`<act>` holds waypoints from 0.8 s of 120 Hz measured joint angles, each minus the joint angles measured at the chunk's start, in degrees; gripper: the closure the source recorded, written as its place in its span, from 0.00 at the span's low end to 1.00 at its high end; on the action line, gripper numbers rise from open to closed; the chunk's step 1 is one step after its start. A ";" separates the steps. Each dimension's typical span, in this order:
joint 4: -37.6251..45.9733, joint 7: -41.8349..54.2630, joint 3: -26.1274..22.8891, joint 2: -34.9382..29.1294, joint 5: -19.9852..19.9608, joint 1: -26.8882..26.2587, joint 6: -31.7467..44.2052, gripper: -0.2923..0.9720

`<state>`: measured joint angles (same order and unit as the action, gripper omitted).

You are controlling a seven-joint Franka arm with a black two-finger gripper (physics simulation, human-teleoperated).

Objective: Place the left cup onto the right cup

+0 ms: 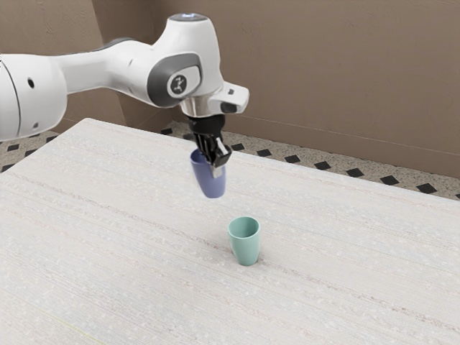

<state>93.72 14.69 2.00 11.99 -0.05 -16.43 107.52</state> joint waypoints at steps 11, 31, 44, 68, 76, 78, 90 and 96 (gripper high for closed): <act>0.00 -0.26 -0.74 0.08 -0.02 -0.58 0.28 0.85; 0.02 -0.98 -1.34 0.55 -0.06 -1.59 0.90 0.85; 0.06 -1.38 -1.53 1.44 -0.06 -1.93 1.77 0.85; 0.03 -1.98 -1.73 2.82 0.08 -1.97 3.44 0.85; 0.10 -2.16 -1.89 3.12 0.14 -2.02 3.93 0.85; 0.13 -2.20 -1.94 3.13 0.15 -2.01 4.03 0.85; 0.58 -2.42 -2.48 3.15 0.23 -2.04 4.45 0.85; 0.92 -2.51 -2.62 3.08 0.25 -2.10 4.59 0.85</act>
<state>94.64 12.18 -0.62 15.06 0.20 -18.53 112.11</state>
